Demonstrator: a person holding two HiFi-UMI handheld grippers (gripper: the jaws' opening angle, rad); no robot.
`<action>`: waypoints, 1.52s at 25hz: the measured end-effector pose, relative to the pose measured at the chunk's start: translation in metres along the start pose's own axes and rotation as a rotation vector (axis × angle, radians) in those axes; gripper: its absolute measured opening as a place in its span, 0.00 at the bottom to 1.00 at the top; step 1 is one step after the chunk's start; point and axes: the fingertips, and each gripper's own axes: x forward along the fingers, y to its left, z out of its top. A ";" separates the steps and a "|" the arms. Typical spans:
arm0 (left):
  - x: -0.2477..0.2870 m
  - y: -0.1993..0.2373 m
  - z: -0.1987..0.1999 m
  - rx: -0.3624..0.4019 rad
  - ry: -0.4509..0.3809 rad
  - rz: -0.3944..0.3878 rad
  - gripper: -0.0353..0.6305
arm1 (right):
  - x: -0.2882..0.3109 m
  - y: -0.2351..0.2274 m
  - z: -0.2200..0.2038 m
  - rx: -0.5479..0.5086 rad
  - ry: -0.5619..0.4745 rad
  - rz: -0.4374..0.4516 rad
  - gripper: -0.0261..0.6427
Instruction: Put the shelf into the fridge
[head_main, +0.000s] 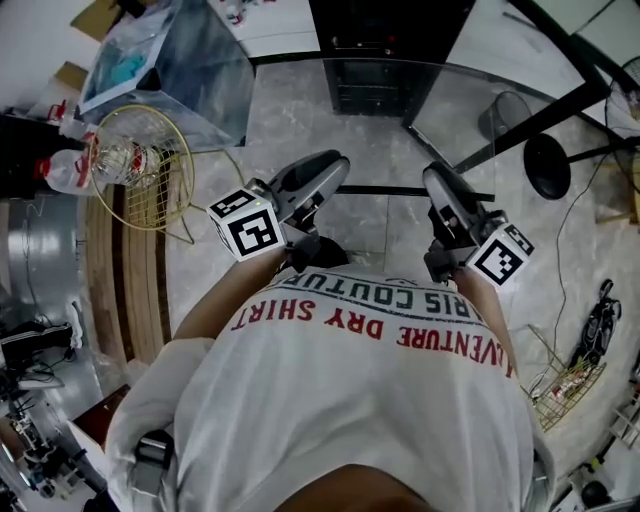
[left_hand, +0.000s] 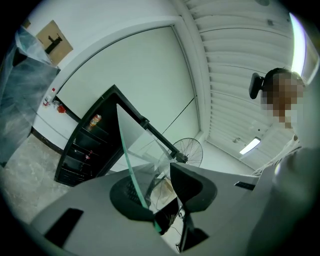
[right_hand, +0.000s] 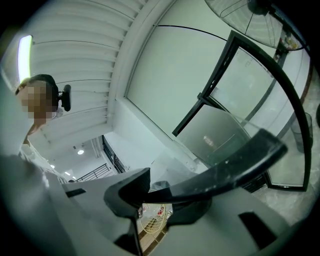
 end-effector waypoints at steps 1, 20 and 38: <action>0.002 0.002 0.002 -0.002 0.000 0.000 0.24 | 0.003 -0.001 0.002 0.000 -0.001 -0.001 0.20; 0.072 0.090 0.080 -0.038 0.042 -0.016 0.24 | 0.100 -0.071 0.058 0.017 -0.007 -0.051 0.20; 0.153 0.182 0.143 -0.075 0.098 -0.013 0.24 | 0.188 -0.155 0.112 0.046 -0.006 -0.098 0.20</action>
